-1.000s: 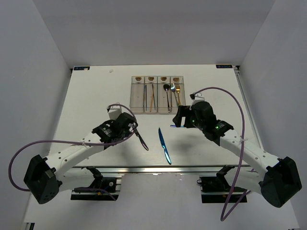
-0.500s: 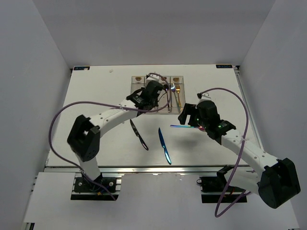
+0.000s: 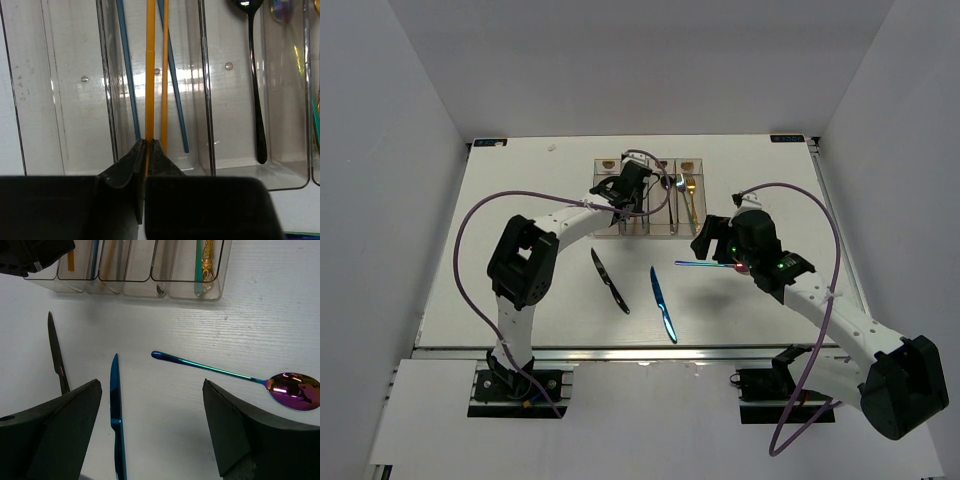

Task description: Sort the eating utensils into containers

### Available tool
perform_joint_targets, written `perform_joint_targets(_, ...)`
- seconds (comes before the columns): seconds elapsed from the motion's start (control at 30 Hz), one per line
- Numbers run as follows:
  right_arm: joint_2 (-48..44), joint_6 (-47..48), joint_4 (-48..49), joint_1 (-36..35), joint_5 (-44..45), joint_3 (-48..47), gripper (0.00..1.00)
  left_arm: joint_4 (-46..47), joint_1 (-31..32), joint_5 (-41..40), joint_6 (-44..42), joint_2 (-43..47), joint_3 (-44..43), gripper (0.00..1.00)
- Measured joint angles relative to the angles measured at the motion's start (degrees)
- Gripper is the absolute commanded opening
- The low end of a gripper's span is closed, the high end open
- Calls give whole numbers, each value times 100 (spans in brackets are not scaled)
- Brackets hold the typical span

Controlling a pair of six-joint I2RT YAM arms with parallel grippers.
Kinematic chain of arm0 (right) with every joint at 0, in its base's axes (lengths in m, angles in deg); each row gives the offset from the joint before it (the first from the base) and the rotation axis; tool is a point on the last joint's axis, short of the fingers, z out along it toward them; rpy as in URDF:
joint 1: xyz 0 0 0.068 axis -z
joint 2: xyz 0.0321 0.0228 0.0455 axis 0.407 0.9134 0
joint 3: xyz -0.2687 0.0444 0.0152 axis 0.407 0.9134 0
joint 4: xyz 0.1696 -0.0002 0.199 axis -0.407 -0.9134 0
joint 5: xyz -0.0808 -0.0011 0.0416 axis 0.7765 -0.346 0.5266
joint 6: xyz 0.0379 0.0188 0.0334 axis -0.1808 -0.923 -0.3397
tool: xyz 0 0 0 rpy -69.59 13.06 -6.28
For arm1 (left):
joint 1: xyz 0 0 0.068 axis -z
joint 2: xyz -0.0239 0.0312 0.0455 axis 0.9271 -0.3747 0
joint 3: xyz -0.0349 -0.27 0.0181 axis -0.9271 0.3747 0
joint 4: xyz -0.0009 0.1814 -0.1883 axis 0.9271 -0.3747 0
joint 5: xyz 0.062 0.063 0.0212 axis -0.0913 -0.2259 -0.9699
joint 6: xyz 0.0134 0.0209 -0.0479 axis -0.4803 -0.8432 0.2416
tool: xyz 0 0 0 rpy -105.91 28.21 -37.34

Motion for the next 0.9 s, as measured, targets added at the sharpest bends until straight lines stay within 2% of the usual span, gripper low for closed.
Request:
perform_joint_targets(0.03, 0, 2, 0, 4, -7, 0, 86, 37, -26, 35, 15, -2, 0, 4)
perform_joint_targets(0.1, 0, 13, 0, 13, -15, 4, 86, 107, -46, 79, 72, -2, 0, 23)
perform_joint_targets(0.17, 0, 17, 0, 20, -33, 4, 86, 175, -37, 90, 133, -2, 0, 25)
perform_joint_targets(0.3, 0, 20, 0, 24, -52, 9, 86, 297, -33, 94, 210, 9, 61, 39)
perform_joint_targets(0.4, 0, 20, 2, 24, -59, 9, 87, 317, -33, 90, 278, 35, 138, 42)
perform_joint_targets(0.5, 2, 22, 7, 24, -94, 9, 86, 286, -33, 79, 313, 129, 223, 50)
perform_joint_targets(0.53, 7, 28, 11, 24, -120, 9, 87, 282, -33, 66, 334, 203, 260, 64)
perform_joint_targets(0.57, 11, 39, 17, 24, -153, 9, 87, 256, -33, 39, 337, 295, 297, 97)
perform_joint_targets(0.77, 439, 125, -22, -48, -487, -42, 86, -407, -31, -599, 745, 1534, 476, 98)
perform_joint_targets(0.9, 1036, 197, -492, -603, -157, -415, 86, -1143, -31, -1539, 1117, 2778, 584, 98)
